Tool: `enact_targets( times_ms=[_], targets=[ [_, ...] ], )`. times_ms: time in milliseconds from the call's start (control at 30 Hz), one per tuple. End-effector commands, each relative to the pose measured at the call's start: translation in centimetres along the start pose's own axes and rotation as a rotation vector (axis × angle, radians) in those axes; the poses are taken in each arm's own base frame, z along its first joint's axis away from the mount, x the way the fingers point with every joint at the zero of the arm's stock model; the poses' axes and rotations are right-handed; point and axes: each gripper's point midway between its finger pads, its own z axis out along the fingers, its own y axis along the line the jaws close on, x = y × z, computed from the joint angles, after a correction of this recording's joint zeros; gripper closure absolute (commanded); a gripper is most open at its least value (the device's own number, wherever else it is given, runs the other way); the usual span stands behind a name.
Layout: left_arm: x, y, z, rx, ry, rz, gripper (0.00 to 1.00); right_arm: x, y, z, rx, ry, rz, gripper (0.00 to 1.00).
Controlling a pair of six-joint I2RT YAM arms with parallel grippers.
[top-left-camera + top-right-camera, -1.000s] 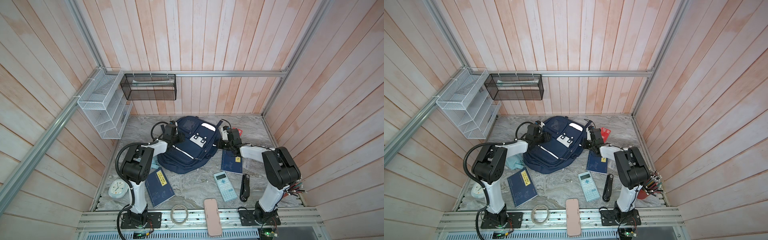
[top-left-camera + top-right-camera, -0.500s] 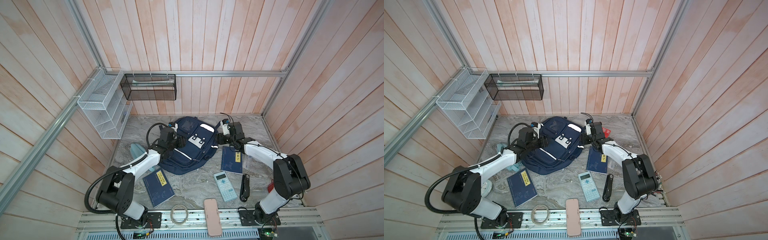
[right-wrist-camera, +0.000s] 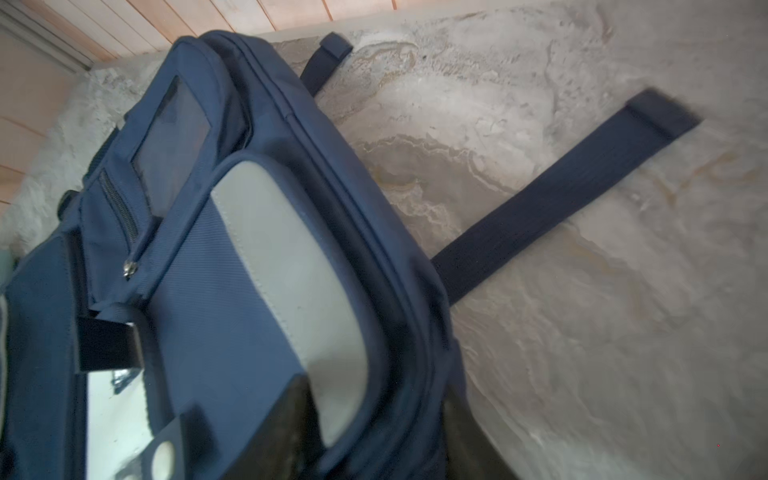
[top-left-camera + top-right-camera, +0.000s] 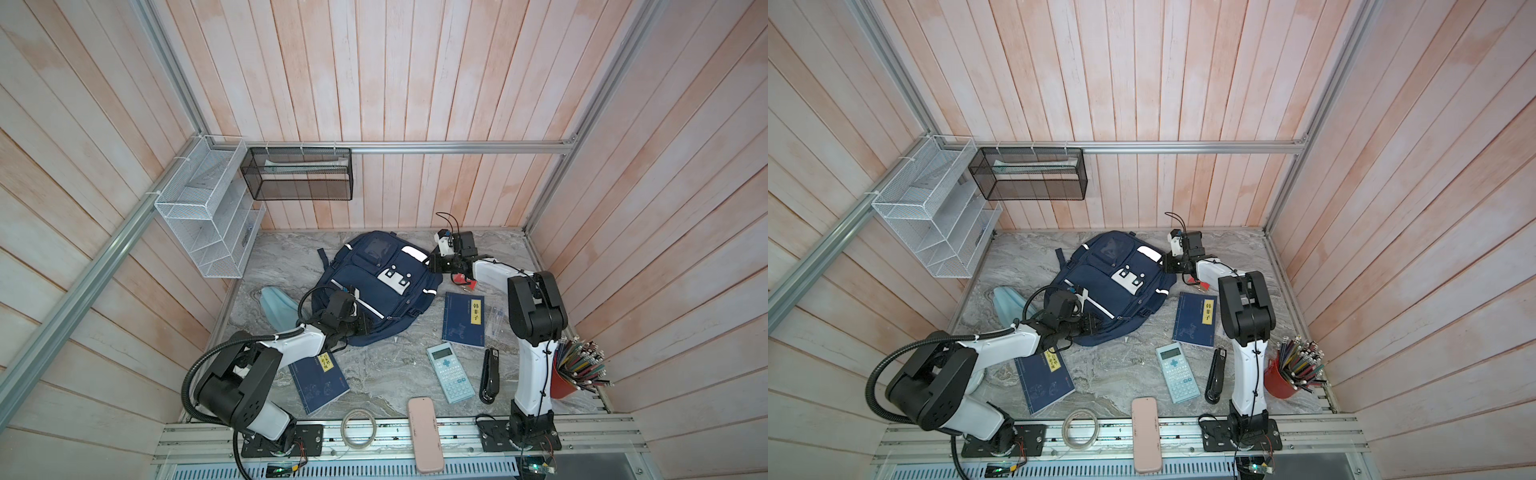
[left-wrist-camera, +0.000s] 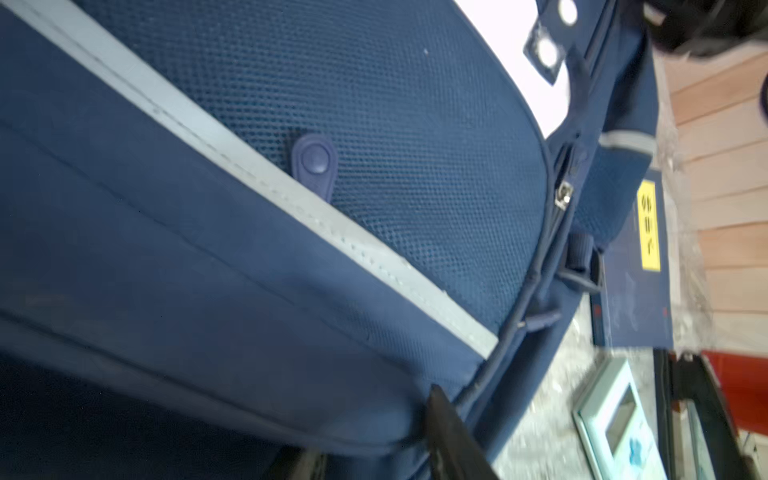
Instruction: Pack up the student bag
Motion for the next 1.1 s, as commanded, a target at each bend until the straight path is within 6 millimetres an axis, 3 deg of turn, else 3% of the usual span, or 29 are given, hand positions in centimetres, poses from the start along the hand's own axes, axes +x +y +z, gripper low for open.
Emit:
enact_targets(
  times_ms=[0, 133, 267, 367, 467, 533, 567, 633, 700, 733, 867, 933, 1067],
  targets=[
    [-0.4, 2.2, 3.3, -0.049, 0.018, 0.014, 0.62, 2.1, 0.2, -1.0, -0.109, 0.06, 0.104, 0.81],
    [-2.3, 1.8, 5.2, -0.045, 0.016, 0.024, 0.62, 4.4, -0.4, -2.1, -0.08, 0.098, 0.122, 0.83],
    [-5.8, 2.6, 5.4, -0.068, -0.029, 0.023, 0.62, 5.8, -0.2, -3.6, -0.03, 0.114, 0.1, 0.72],
    [-8.9, 2.7, 4.4, -0.076, -0.076, 0.026, 0.62, 4.9, -0.2, -5.9, 0.042, 0.077, 0.069, 0.53],
    [-10.7, 1.9, 2.6, -0.095, -0.117, 0.032, 0.59, 3.8, -0.8, -8.7, 0.218, 0.05, -0.038, 0.41],
    [-11.5, 0.9, 0.9, -0.074, -0.152, 0.029, 0.43, 2.6, -0.6, -10.8, 0.306, 0.022, -0.161, 0.37],
    [-11.6, 0.2, 0.0, -0.05, -0.164, 0.029, 0.37, 1.9, 0.4, -11.8, 0.301, -0.016, -0.234, 0.37],
    [-11.6, -0.9, -1.7, -0.01, -0.187, 0.028, 0.23, 0.7, 2.8, -13.5, 0.268, -0.111, -0.402, 0.35],
    [-11.3, -1.7, -3.5, 0.026, -0.215, 0.021, 0.01, 0.5, 4.8, -14.4, 0.251, -0.225, -0.548, 0.22],
    [-11.1, -2.2, -4.4, 0.049, -0.229, 0.029, 0.0, 0.9, 6.1, -14.9, 0.215, -0.289, -0.64, 0.08],
    [-9.3, -3.0, -7.1, 0.116, -0.252, 0.02, 0.0, 5.9, 11.7, -14.3, -0.025, -0.284, -0.986, 0.03],
    [-7.9, -3.2, -7.9, 0.155, -0.252, -0.002, 0.0, 7.2, 12.4, -12.9, -0.029, -0.227, -1.004, 0.02],
    [-5.5, -2.8, -9.1, 0.192, -0.258, -0.017, 0.0, 10.3, 12.0, -9.4, 0.047, -0.029, -1.102, 0.02]
  ],
)
